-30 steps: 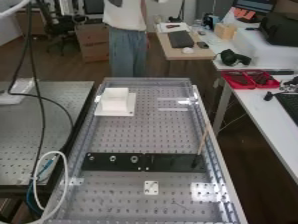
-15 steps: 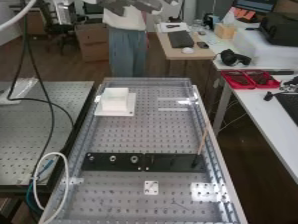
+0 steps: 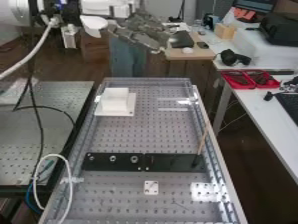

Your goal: Grab the bearing and place it in the white container

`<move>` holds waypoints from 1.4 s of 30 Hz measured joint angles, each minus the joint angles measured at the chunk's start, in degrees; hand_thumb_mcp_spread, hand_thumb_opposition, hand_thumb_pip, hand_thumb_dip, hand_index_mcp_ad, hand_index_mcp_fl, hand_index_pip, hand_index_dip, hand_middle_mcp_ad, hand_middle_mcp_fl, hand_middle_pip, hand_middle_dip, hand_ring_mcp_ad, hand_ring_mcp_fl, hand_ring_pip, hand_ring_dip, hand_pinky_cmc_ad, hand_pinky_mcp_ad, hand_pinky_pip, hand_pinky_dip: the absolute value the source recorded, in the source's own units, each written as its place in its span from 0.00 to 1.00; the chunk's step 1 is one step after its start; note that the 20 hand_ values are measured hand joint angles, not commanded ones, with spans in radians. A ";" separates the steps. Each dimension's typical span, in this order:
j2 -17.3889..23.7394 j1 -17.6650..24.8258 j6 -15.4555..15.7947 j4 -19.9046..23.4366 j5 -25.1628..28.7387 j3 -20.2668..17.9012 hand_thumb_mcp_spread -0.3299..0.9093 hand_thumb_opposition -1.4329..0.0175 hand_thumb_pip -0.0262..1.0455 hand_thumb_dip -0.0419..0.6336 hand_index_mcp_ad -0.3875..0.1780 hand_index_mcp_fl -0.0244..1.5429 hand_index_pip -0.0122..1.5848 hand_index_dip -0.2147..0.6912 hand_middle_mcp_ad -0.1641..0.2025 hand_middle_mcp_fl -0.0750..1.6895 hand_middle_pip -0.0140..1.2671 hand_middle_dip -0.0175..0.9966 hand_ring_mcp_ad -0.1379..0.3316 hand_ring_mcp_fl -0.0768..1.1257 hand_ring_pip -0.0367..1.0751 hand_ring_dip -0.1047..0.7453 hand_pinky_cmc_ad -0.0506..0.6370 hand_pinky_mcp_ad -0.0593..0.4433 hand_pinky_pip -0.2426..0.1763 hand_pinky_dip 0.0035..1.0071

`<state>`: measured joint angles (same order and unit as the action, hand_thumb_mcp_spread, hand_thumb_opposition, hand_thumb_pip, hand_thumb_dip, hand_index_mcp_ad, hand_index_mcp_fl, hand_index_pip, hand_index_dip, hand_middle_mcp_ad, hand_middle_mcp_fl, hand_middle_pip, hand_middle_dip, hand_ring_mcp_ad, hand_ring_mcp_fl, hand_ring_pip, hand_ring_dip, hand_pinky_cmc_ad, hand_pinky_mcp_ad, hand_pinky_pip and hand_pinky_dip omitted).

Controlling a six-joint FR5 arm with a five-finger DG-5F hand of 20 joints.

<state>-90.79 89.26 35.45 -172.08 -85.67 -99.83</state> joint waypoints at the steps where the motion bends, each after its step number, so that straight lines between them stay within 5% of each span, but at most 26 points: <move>1: -0.49 -0.13 -0.34 0.27 0.12 -0.35 0.64 0.48 0.55 0.48 0.59 0.15 0.35 0.45 0.63 0.26 0.11 0.63 0.59 0.10 0.12 0.33 0.60 0.67 0.44 0.20; 8: -2.81 -1.07 -1.66 3.05 0.70 -2.69 0.65 0.46 0.59 0.53 0.58 0.14 0.58 0.49 0.63 0.26 0.11 0.68 0.59 0.17 0.12 0.41 0.60 0.67 0.47 0.18; 16: -6.09 -2.55 -0.10 5.95 1.77 -4.74 0.67 0.43 0.60 0.56 0.58 0.11 0.69 0.50 0.63 0.26 0.20 0.69 0.58 0.23 0.13 0.50 0.60 0.68 0.55 0.18; 34: -12.13 -5.09 3.89 15.61 4.76 -11.04 0.68 0.42 0.60 0.58 0.56 0.11 0.74 0.44 0.63 0.31 0.25 0.69 0.54 0.24 0.12 0.56 0.59 0.68 0.55 0.17; 42: -14.31 -6.48 5.08 18.19 2.81 -11.92 0.68 0.41 0.61 0.58 0.53 0.13 0.77 0.42 0.62 0.32 0.28 0.70 0.54 0.23 0.12 0.59 0.59 0.67 0.47 0.17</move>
<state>-105.09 82.78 40.53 -153.90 -82.86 -111.75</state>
